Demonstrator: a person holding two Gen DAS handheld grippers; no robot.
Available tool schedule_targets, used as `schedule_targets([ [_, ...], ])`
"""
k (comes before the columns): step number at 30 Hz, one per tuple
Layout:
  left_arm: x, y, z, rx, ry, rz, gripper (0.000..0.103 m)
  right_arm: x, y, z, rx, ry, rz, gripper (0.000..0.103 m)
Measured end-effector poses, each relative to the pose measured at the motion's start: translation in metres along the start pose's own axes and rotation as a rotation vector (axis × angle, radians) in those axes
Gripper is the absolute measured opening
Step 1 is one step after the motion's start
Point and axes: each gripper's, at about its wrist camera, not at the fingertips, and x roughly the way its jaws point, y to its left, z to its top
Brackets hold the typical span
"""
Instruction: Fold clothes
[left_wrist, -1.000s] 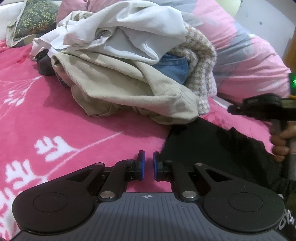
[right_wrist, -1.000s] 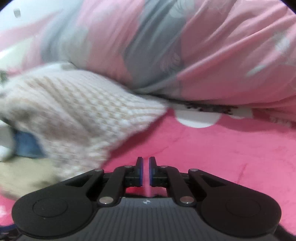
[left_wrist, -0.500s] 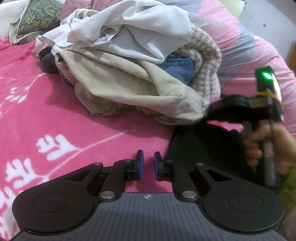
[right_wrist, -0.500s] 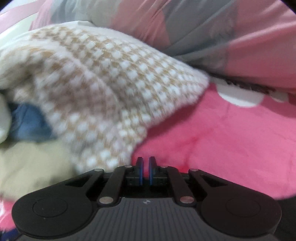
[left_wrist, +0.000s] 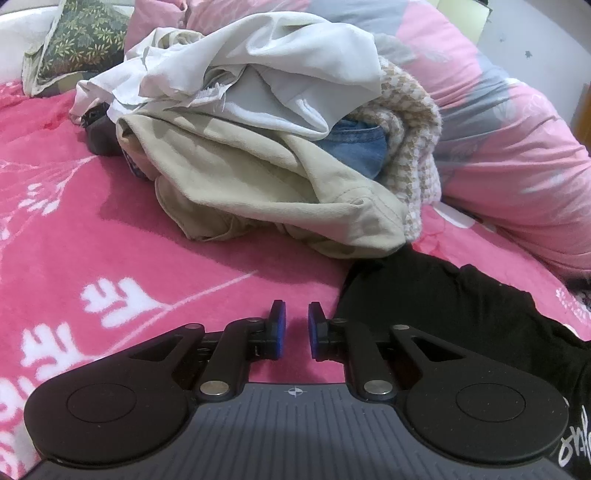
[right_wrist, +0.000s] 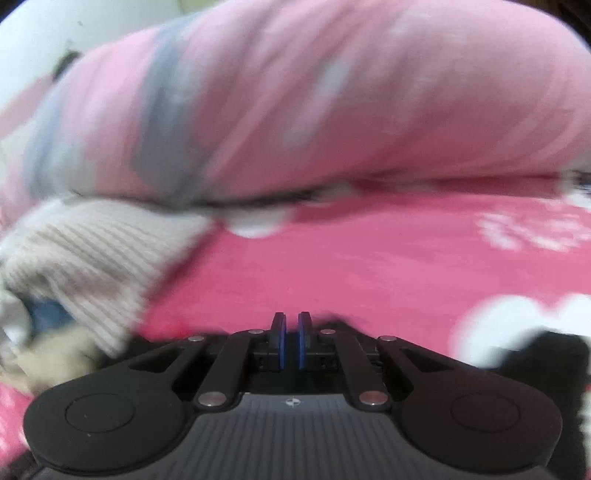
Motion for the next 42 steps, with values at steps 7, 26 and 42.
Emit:
schedule_targets([
  [7,0.007,0.000,-0.002,0.004,0.002,0.023,0.013,0.033,-0.020,-0.029,-0.122,0.114,0.103,0.006],
  [26,-0.041,0.000,-0.006,-0.002,0.118,-0.227,0.030,-0.348,-0.119,-0.192,0.453,-0.212,-0.183,0.037],
  [42,-0.227,0.003,-0.146,0.264,0.421,-0.515,0.038,-0.350,-0.153,-0.351,0.499,-0.148,-0.142,0.037],
])
